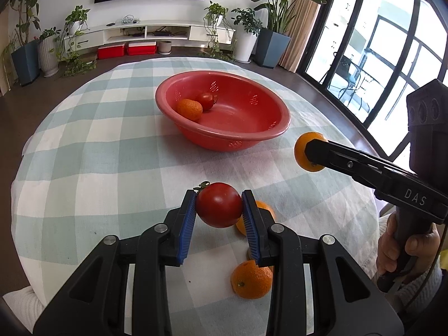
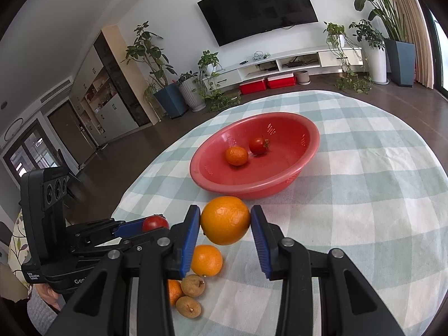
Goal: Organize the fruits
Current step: 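Carry the red tomato in left tool while right tool carries the orange over the red bowl, then open left tool to drop the tomato while right tool drops the orange into bowl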
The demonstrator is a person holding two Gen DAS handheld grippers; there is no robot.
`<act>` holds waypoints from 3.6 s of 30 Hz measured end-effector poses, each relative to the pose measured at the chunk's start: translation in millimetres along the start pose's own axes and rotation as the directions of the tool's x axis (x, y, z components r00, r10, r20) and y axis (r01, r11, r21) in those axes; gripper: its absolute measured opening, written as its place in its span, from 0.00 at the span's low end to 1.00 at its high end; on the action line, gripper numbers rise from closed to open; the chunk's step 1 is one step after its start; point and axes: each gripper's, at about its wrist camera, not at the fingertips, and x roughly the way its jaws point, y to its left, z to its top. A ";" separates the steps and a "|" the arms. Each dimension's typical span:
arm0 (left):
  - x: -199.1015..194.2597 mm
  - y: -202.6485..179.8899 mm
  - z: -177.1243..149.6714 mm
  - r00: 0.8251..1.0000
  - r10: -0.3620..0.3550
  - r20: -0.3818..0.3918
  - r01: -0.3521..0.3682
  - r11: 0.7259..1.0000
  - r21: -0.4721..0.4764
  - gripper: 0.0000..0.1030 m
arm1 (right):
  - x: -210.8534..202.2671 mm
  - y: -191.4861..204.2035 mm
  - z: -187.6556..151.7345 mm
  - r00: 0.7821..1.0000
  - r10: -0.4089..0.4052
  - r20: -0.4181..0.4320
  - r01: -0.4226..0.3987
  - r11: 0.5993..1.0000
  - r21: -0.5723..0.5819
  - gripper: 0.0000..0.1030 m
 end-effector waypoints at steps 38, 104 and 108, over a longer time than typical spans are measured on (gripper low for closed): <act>26.0 -4.9 61.5 1.000 -0.010 0.016 0.009 0.999 0.046 0.30 | 29.4 -12.8 32.3 1.000 -0.017 0.006 0.017 1.000 -0.009 0.39; 124.9 -13.6 105.6 0.992 0.055 -0.116 -0.030 0.977 0.211 0.30 | 128.1 -39.8 84.8 0.960 -0.194 -0.200 0.170 0.976 -0.133 0.39; 127.7 -12.1 107.5 0.992 0.053 -0.119 -0.027 0.977 0.210 0.30 | 131.0 -37.3 83.6 0.954 -0.220 -0.205 0.189 0.969 -0.161 0.39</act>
